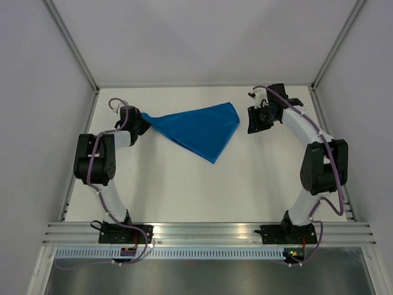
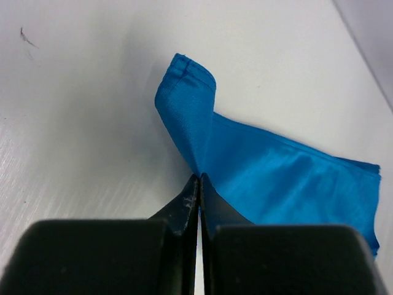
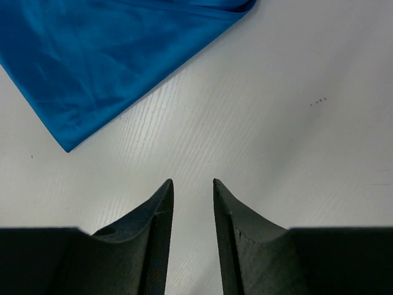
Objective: Fold the napkin, place the utensils inside, and roll it up
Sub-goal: Fold the napkin
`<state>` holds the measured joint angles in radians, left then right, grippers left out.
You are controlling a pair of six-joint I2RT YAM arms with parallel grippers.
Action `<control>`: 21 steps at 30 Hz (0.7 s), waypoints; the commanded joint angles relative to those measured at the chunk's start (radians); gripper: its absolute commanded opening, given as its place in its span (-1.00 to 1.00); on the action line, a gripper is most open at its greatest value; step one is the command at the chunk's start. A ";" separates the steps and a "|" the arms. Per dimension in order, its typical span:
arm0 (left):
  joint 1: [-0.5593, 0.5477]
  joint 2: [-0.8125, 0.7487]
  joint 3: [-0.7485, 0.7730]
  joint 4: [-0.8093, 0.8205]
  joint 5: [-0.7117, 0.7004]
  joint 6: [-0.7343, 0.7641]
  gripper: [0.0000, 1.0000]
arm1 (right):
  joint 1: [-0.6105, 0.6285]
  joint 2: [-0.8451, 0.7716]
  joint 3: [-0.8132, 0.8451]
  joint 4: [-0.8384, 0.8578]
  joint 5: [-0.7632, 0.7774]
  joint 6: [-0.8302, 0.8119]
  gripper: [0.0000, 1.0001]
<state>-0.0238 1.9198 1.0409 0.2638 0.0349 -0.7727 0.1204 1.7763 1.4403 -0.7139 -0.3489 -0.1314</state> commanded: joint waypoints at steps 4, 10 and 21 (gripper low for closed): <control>-0.004 -0.123 -0.136 0.383 0.181 0.098 -0.95 | 0.062 0.035 0.035 -0.010 0.056 -0.022 -0.24; -0.103 -0.143 -0.117 0.364 0.404 0.306 -0.95 | 0.084 0.051 0.043 -0.019 0.060 -0.025 -0.24; -0.390 -0.162 -0.108 0.099 0.330 0.706 -0.95 | 0.087 0.074 0.046 -0.029 0.068 -0.028 -0.25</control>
<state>-0.3721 1.8030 0.9058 0.4442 0.3931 -0.2516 0.2012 1.8359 1.4429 -0.7269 -0.3077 -0.1581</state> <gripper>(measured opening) 0.025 0.378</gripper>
